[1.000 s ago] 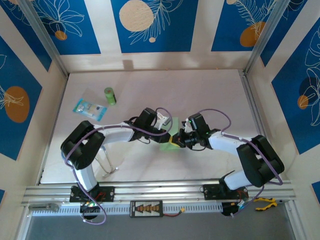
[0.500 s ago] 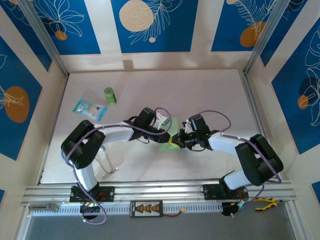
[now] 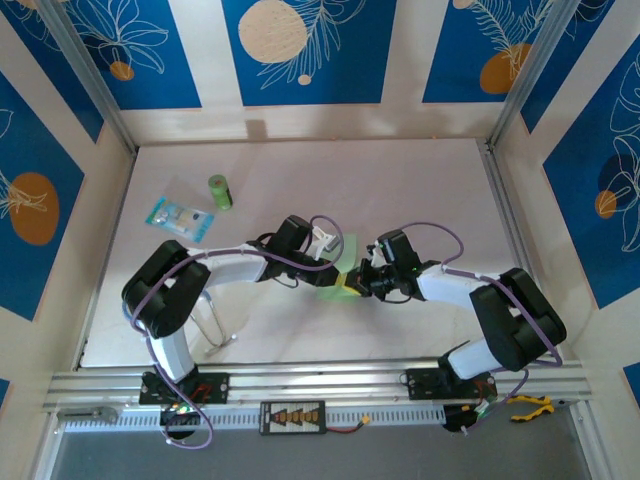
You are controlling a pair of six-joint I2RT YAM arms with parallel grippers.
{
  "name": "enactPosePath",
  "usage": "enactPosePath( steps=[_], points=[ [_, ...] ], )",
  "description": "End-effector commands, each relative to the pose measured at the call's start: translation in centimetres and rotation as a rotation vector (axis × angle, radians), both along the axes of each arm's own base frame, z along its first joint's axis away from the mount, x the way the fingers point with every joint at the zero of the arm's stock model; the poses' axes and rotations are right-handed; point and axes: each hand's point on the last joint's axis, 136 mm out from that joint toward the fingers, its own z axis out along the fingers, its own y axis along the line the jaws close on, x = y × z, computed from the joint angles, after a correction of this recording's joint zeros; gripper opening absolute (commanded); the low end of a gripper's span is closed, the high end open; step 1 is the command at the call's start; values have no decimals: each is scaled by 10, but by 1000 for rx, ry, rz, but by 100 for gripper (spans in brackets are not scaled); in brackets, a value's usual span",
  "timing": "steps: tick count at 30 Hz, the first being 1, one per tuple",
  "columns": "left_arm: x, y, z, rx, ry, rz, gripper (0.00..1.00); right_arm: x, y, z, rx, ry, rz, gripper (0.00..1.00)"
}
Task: Fold a paper plane with a square sheet of paper (pick it up from the middle)
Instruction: Fold the triangle a second time at the center of the table.
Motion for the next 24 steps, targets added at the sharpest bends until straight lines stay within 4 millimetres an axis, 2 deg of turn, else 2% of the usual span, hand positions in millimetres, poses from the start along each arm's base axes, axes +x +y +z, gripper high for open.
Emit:
enactPosePath(
  steps=[1, 6, 12, 17, 24],
  points=[
    [3, 5, 10, -7, -20, 9, 2, -13, -15, -18, -90, 50, -6, 5],
    [2, 5, 7, -1, 1, 14, 2, -9, -13, -24, -109, 58, 0, 4],
    [1, 5, 6, -5, 13, 21, 2, -1, -2, -25, -77, 49, 13, 4],
    [1, 5, 6, -2, 17, 22, 2, -2, 1, -28, -102, 58, 32, 4],
    [1, 6, 6, -2, 16, 27, 2, -1, 5, -23, -125, 37, 47, 4]
  ],
)
